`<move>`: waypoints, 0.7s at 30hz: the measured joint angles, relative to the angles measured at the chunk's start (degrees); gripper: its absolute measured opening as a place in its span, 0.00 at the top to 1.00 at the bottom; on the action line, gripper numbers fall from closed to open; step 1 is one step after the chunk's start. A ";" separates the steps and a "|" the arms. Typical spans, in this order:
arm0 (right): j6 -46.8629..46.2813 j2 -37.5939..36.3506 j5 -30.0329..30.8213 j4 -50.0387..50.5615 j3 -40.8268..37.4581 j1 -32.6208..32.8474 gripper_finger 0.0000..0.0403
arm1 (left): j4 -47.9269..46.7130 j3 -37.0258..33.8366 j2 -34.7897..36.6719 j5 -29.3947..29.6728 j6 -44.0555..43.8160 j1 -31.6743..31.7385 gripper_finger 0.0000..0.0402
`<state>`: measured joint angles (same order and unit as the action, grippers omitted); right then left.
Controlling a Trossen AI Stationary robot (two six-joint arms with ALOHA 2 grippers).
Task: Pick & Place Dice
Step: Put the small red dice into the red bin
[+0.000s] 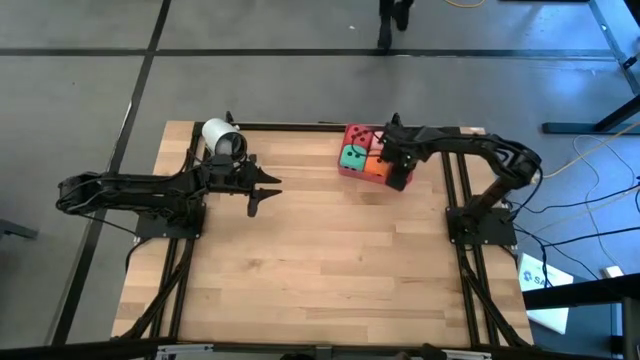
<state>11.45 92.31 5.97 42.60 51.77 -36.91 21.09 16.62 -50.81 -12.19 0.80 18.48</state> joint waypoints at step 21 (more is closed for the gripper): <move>2.28 3.81 1.14 -1.43 0.00 -0.17 0.79 | -0.18 0.00 0.02 0.02 -0.07 -0.02 0.64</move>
<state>13.74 96.12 7.10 41.17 51.77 -37.08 20.91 16.62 -50.78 -12.16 0.73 18.46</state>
